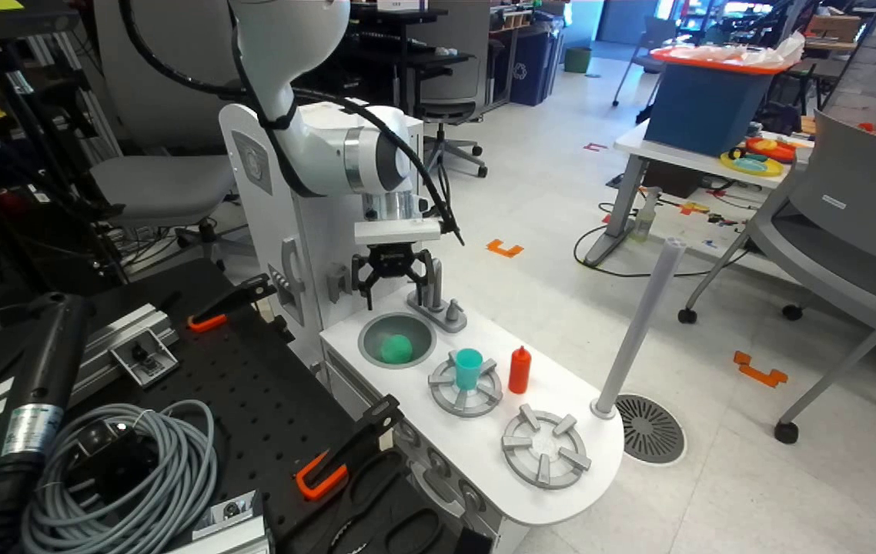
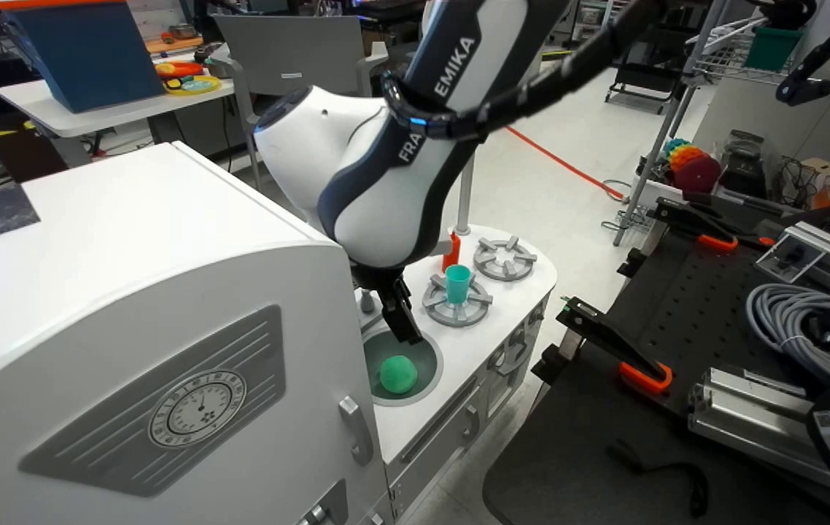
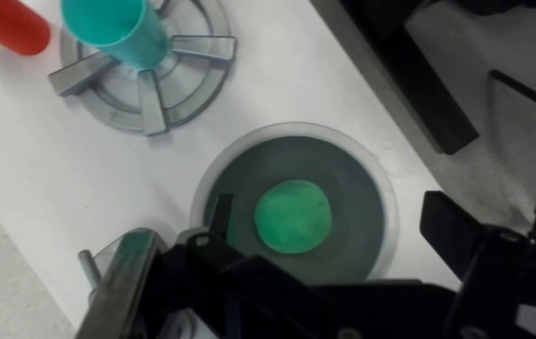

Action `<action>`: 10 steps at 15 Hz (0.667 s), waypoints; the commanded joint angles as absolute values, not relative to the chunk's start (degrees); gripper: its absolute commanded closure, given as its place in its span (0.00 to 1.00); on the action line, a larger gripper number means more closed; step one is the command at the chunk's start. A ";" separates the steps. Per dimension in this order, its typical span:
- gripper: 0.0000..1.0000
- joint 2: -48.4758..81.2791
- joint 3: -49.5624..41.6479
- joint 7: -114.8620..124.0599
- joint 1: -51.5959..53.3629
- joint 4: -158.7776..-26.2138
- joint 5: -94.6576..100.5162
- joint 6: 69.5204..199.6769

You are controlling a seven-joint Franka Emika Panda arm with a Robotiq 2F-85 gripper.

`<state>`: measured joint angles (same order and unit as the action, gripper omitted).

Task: Turn the faucet to the left

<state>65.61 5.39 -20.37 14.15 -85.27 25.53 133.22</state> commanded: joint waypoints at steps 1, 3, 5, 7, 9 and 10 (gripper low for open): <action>0.00 62.82 9.13 -21.51 10.84 -86.45 18.40 126.36; 0.00 61.52 9.52 -20.52 9.07 -86.79 14.90 123.25; 0.00 59.53 8.57 -18.37 7.92 -87.30 12.04 118.23; 0.00 57.06 8.27 -17.02 5.91 -88.92 9.38 114.42; 0.00 54.02 8.50 -16.33 3.43 -91.54 6.46 112.77; 0.00 52.33 6.98 -13.62 3.58 -92.91 6.33 112.75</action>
